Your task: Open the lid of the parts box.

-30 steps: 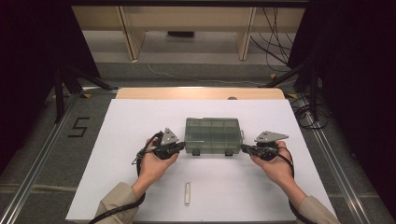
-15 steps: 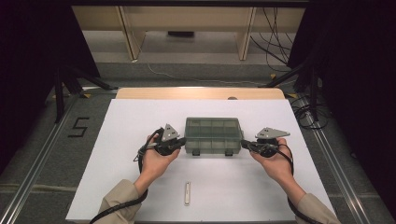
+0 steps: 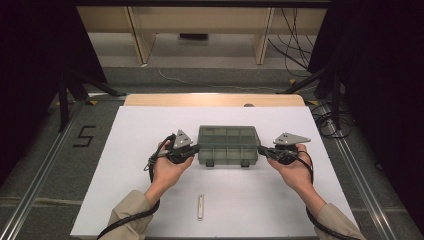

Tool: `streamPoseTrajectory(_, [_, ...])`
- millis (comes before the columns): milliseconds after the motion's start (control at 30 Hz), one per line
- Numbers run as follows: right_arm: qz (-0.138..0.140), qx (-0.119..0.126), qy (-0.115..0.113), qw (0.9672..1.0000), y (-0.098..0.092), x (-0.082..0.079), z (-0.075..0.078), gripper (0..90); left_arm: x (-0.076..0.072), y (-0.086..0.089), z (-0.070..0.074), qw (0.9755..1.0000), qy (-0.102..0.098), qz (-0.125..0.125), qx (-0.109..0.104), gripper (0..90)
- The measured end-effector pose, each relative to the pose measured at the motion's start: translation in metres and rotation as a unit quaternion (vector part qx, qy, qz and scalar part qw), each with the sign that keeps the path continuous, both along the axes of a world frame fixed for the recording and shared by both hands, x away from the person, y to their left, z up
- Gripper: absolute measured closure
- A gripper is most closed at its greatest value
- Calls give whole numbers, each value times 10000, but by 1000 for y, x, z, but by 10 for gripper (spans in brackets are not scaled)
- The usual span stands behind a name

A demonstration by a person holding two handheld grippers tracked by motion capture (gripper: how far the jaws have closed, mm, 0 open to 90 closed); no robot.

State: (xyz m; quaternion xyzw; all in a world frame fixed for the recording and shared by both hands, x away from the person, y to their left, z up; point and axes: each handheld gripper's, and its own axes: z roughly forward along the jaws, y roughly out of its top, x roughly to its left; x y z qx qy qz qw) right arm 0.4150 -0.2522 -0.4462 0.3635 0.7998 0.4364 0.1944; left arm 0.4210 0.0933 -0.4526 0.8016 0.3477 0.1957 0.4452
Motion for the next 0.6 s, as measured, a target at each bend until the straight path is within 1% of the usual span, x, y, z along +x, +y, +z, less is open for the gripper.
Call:
streamPoseTrajectory(33, [7, 22, 57, 10000, 0, 0, 1, 900, 1, 1, 1, 10000, -20, -9, 54, 895])
streamPoseTrajectory(67, [-1, 2, 27, 10000, 1, 0, 1, 900, 1, 0, 1, 10000, -29, -6, -42, 896])
streamPoseTrajectory(100, [28, -50, -35, 10000, 1, 1, 0, 900, 1, 1, 2, 10000, -38, 12, 28, 895])
streamPoseTrajectory(133, [-38, -175, -42, 9998, 2, 0, 1, 887, 2, 1, 2, 10000, -36, 25, 4, 895])
streamPoseTrajectory(167, [-38, -175, -42, 9998, 2, 0, 1, 887, 2, 1, 2, 10000, -36, 25, 4, 895])
streamPoseTrajectory(200, [-130, -374, -117, 9991, 4, 0, 2, 808, 2, 1, 3, 10000, -72, 32, 3, 895])
streamPoseTrajectory(233, [-208, -420, -171, 9988, 5, 0, 1, 776, 2, 0, 3, 9999, -86, 63, -58, 895])
streamPoseTrajectory(267, [-243, -493, -243, 9982, 5, 0, 1, 742, 3, 0, 3, 9999, -80, 61, -74, 895])
streamPoseTrajectory(300, [-265, -527, -295, 9978, 6, 0, 1, 708, 3, 2, 4, 10000, -90, 7, 21, 895])
streamPoseTrajectory(333, [-279, -545, -360, 9975, 6, 1, 2, 682, 3, 1, 4, 9999, -90, 41, -41, 895])
streamPoseTrajectory(367, [-324, -559, -424, 9970, 6, 1, 3, 657, 3, 2, 5, 9999, -113, 41, -24, 895])
streamPoseTrajectory(400, [-336, -559, -485, 9967, 7, 1, 3, 637, 4, 0, 5, 9998, -128, 91, -108, 895])
streamPoseTrajectory(433, [-356, -577, -639, 9956, 6, 2, 4, 620, 4, 0, 5, 9997, -139, 109, -138, 895])
streamPoseTrajectory(467, [-383, -534, -674, 9956, 7, 3, 5, 615, 4, 0, 6, 9997, -158, 112, -120, 894])
streamPoseTrajectory(500, [-398, -515, -749, 9951, 7, 3, 6, 615, 4, -1, 5, 9997, -151, 119, -148, 890])
streamPoseTrajectory(533, [-403, -496, -767, 9950, 8, 3, 7, 615, 4, -1, 4, 9996, -168, 127, -168, 880])
streamPoseTrajectory(567, [-417, -484, -841, 9944, 8, 4, 7, 615, 4, -1, 4, 9996, -168, 181, -167, 865])
streamPoseTrajectory(600, [-439, -465, -866, 9942, 9, 4, 8, 615, 5, -1, 3, 9995, -192, 211, -167, 850])
